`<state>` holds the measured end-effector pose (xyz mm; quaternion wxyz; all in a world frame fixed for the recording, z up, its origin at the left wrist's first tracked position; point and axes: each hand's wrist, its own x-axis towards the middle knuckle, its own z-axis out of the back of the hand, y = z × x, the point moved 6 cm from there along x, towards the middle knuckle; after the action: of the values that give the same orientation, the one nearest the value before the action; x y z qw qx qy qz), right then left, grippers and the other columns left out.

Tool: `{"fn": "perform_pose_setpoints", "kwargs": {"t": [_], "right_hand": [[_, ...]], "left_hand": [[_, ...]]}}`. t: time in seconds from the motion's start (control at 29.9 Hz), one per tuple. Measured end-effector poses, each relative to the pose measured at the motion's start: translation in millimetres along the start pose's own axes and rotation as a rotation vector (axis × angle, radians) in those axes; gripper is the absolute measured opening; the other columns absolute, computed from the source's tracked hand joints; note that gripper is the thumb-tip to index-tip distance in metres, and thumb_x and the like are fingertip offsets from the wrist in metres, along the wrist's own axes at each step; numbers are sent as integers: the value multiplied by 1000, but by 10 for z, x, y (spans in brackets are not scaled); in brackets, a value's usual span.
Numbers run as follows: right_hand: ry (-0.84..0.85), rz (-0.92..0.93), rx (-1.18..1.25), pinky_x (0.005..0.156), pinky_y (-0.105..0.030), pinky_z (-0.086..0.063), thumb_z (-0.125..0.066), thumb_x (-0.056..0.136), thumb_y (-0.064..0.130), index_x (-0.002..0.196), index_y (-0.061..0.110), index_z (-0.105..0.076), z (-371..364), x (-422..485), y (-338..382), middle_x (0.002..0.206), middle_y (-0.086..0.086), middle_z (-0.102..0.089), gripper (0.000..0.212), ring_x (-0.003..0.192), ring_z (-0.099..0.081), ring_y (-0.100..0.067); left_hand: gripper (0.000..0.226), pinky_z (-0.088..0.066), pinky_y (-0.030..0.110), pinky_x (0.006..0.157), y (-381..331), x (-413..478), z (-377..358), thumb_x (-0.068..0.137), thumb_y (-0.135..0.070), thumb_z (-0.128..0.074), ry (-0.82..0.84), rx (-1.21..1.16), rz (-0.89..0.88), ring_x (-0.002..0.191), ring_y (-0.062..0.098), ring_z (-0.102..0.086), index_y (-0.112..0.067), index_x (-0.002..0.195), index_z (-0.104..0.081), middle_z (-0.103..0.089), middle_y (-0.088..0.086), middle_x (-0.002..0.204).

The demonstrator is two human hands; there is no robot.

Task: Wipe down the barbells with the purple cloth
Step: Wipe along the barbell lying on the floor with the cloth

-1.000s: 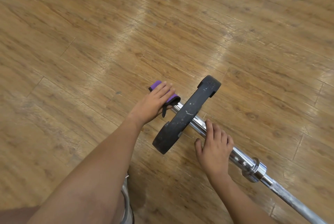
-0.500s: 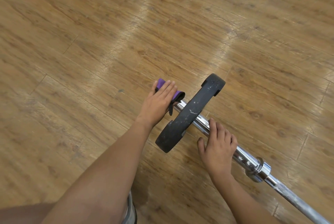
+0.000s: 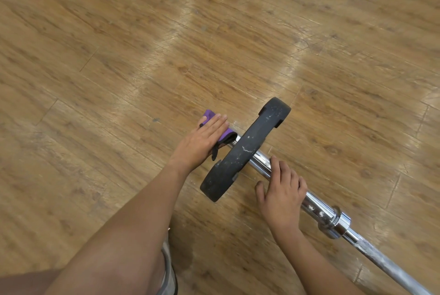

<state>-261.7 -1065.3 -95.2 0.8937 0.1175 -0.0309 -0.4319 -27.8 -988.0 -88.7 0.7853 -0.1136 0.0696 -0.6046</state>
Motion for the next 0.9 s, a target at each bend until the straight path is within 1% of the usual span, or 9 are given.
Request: {"fn": "perform_pose_setpoints", "kwargs": {"t": [0.07, 0.1, 0.17, 0.27, 0.43, 0.54, 0.64, 0.77, 0.9], "right_hand": [[-2, -1, -3, 110, -50, -30, -62, 88, 31, 150, 13, -42, -5, 8, -2, 138, -10, -53, 68, 124, -49, -29], [-2, -1, -5, 109, -50, -30, -60, 88, 32, 150, 13, -43, -7, 10, -7, 138, -10, -54, 67, 124, -49, -29], [5, -1, -1, 109, -50, -30, -57, 88, 33, 150, 14, -42, 2, 7, -13, 138, -10, -54, 67, 124, -49, -29], [31, 2, 3, 110, -49, -28, -55, 88, 33, 152, 14, -39, 11, 17, -17, 139, -10, -52, 69, 125, -47, -29], [25, 30, -21, 110, -50, -30, -59, 89, 32, 153, 11, -37, 5, -16, -10, 141, -11, -50, 71, 127, -47, -31], [46, 41, -32, 112, -51, -29, -62, 88, 32, 154, 11, -35, 18, -39, 6, 142, -12, -49, 75, 129, -45, -32], [68, 42, -37, 113, -53, -30, -64, 87, 32, 155, 10, -34, 10, -92, 20, 144, -13, -47, 77, 131, -44, -33], [89, 39, -48, 114, -55, -28, -61, 87, 34, 156, 10, -33, -17, -165, 52, 148, -14, -45, 78, 136, -41, -34], [141, 38, -40, 118, -56, -23, -57, 90, 35, 159, 12, -24, -32, -271, 106, 156, -12, -36, 79, 144, -32, -32]], "left_hand": [[74, 2, 35, 126, 70, 93, 55, 92, 4, -57, -18, -3, 68, 153, 17, -12, -10, 157, -23, -19, 6, 164], [64, 1, 37, 126, 75, 140, 75, 99, -8, -49, -12, 2, 77, 153, 18, -11, -11, 156, -20, -19, 7, 165], [59, -1, 40, 127, 15, 144, 21, 102, -22, -32, 63, 43, 1, 154, 18, -5, -13, 156, -11, -13, 7, 166], [72, -9, 42, 127, -5, 85, -1, 94, -8, -43, 91, 93, -176, 154, 18, -6, -13, 158, -11, -12, 6, 166], [57, -1, 37, 126, 85, 208, 96, 104, -32, -38, 26, 31, 32, 153, 18, -14, -11, 156, -25, -26, 8, 164], [69, -4, 40, 127, -1, 75, -36, 101, -15, -53, 64, 67, -82, 154, 16, -7, -15, 158, -14, -15, 4, 167], [73, -6, 41, 126, 27, 51, 9, 95, -5, -61, 41, 31, -46, 153, 17, -14, -13, 157, -23, -20, 4, 165], [67, -1, 36, 126, -31, -26, -2, 96, -8, -63, -16, -38, 62, 153, 19, -20, -10, 156, -31, -28, 6, 163], [63, -2, 35, 125, -16, -35, 22, 96, -13, -61, 22, 11, -57, 150, 18, -23, -7, 154, -37, -32, 8, 161]]}}
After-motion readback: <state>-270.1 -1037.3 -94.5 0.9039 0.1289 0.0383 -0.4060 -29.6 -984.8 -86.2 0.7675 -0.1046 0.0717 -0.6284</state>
